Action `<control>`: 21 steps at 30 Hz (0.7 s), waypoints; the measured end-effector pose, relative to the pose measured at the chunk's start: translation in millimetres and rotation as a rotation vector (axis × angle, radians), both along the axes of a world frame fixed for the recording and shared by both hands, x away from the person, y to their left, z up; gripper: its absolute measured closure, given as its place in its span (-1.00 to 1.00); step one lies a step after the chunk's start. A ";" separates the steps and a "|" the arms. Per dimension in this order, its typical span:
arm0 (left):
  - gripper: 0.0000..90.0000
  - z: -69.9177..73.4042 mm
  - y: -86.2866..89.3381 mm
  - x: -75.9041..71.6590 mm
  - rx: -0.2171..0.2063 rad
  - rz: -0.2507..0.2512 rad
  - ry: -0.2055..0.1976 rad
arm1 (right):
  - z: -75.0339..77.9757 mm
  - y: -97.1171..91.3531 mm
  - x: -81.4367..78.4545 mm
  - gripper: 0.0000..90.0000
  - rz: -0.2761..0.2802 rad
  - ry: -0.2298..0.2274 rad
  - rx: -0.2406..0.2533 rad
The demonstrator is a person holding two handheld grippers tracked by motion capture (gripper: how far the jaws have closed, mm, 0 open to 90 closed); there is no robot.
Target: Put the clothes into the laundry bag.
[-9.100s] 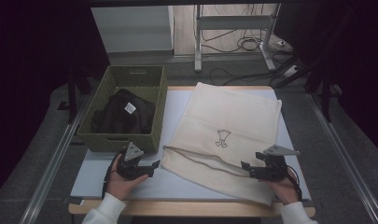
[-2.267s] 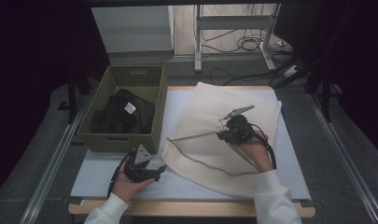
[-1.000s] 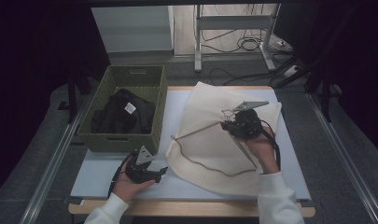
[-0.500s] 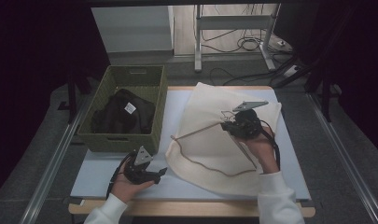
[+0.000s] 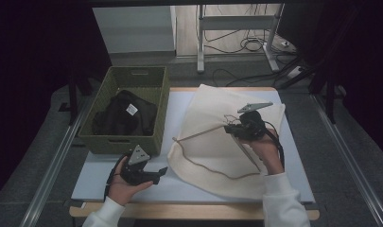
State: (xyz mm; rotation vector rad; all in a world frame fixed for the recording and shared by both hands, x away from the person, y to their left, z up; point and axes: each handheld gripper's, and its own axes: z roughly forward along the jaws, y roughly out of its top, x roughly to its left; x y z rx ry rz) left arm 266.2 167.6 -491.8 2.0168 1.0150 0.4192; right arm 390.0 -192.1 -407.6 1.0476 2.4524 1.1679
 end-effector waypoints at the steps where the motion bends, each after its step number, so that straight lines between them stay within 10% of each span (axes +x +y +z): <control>1: -0.53 3.9 0.3 -1.0 -0.014 -0.001 -0.004 | -0.3 -0.4 0.1 0.89 -0.003 0.001 0.000; 21: -0.51 66.2 5.4 24.2 -0.046 0.094 -0.031 | -3.1 2.9 -0.3 0.89 0.004 0.004 -0.014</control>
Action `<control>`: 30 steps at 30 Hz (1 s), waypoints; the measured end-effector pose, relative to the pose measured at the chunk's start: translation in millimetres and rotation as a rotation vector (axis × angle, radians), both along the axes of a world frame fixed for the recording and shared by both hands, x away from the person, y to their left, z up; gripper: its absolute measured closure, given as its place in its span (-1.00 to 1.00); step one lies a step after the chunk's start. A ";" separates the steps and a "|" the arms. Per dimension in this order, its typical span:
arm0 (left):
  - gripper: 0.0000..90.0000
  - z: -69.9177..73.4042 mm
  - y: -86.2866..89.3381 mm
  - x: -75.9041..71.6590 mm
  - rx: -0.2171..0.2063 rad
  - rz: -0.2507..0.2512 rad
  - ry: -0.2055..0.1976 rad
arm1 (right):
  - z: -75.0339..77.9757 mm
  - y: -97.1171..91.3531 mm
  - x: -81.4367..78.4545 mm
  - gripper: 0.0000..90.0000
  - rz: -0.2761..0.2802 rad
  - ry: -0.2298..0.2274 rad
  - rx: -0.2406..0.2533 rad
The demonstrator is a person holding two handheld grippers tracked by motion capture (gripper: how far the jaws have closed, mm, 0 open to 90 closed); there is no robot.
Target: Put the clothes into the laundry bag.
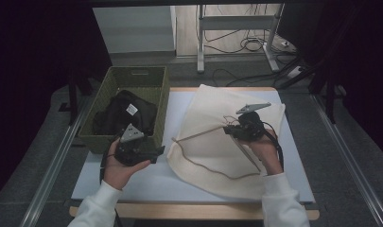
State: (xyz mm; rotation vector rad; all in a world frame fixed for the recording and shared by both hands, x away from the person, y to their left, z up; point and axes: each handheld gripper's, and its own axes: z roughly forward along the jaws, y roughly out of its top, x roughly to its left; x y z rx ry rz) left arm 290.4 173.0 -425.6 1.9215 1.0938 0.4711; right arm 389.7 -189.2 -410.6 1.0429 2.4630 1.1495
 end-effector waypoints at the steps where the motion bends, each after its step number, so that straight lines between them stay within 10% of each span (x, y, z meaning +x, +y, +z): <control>1: -0.51 3.8 0.5 2.4 -0.001 0.004 -0.004 | 0.1 -0.3 -0.1 0.89 0.000 -0.001 -0.002; 9: -0.51 28.3 2.2 22.8 0.025 0.027 0.010 | 1.7 -0.9 -0.7 0.89 -0.007 -0.008 -0.002; 30: -0.56 33.3 35.9 75.6 -0.014 0.161 0.112 | 4.4 0.7 -3.4 0.89 -0.014 -0.037 -0.013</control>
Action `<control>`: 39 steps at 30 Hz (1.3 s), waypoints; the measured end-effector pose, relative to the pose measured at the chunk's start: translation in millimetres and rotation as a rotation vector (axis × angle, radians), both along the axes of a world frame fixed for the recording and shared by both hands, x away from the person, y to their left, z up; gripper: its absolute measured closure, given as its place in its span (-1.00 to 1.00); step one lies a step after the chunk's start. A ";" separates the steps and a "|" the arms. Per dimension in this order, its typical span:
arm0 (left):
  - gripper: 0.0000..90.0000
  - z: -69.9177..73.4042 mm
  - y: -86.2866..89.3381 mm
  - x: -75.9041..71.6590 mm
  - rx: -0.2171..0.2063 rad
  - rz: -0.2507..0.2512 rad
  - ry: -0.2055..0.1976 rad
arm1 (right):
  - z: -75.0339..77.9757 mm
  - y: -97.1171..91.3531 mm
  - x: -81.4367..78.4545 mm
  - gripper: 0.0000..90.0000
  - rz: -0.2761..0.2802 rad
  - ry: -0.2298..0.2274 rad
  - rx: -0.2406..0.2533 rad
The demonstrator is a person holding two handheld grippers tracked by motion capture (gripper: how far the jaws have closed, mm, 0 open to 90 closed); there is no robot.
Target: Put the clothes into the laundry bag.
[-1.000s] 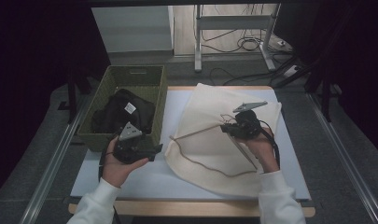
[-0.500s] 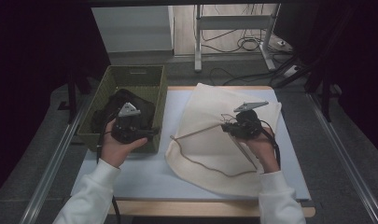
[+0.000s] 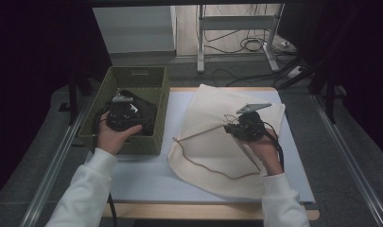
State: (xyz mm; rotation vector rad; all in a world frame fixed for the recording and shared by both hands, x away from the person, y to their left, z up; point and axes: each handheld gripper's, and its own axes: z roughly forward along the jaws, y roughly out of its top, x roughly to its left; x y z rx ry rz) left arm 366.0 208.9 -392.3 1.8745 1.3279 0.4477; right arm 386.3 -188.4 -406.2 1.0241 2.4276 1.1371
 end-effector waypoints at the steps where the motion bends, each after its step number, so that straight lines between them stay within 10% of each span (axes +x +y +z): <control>1: -0.56 0.4 0.7 1.9 0.002 0.005 0.004 | 0.1 0.1 -0.1 0.89 -0.001 0.001 0.000; 39: -0.73 -25.4 30.8 70.1 -0.030 0.204 0.180 | -5.3 2.0 2.7 0.89 0.014 0.027 0.003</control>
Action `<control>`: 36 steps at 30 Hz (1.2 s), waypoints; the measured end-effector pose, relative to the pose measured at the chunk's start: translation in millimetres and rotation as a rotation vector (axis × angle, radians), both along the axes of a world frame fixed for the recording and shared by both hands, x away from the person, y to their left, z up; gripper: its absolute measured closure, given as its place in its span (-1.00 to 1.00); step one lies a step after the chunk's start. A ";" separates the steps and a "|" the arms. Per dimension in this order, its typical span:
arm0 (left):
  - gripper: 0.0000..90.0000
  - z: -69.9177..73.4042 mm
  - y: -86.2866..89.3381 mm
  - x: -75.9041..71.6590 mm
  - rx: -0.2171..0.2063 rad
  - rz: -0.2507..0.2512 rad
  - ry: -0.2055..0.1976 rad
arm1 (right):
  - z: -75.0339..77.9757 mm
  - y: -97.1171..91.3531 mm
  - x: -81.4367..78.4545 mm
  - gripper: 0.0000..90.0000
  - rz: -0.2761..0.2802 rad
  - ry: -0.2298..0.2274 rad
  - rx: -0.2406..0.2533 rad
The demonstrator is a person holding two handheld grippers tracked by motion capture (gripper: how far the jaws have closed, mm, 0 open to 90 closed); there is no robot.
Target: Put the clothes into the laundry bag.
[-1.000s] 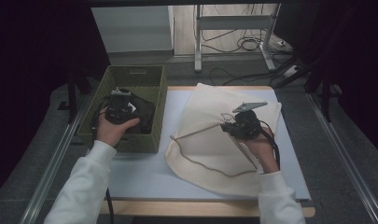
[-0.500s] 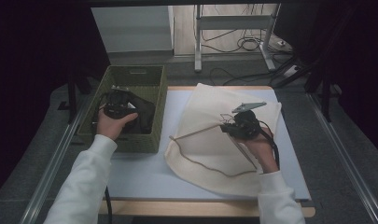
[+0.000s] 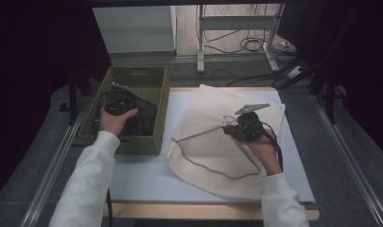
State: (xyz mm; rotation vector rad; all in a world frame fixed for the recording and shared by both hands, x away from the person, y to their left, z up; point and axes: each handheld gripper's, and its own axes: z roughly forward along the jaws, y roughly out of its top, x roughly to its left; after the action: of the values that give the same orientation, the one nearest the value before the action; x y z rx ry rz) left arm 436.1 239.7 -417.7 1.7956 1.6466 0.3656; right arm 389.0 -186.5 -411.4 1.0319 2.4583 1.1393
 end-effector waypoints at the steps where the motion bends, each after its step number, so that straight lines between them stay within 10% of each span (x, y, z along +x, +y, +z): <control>1: -0.74 -0.1 0.3 1.0 0.002 -0.001 -0.001 | -0.2 0.2 0.1 0.89 0.000 0.000 -0.002; 36: -0.78 -41.1 2.3 55.8 -0.053 0.045 0.140 | -7.3 3.2 4.4 0.89 -0.001 0.016 -0.021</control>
State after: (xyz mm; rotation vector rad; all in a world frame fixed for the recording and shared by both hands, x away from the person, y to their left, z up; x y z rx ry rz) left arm 491.9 242.0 -458.7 1.7819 1.7780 0.2177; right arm 393.4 -183.3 -418.8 1.0401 2.4760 1.1067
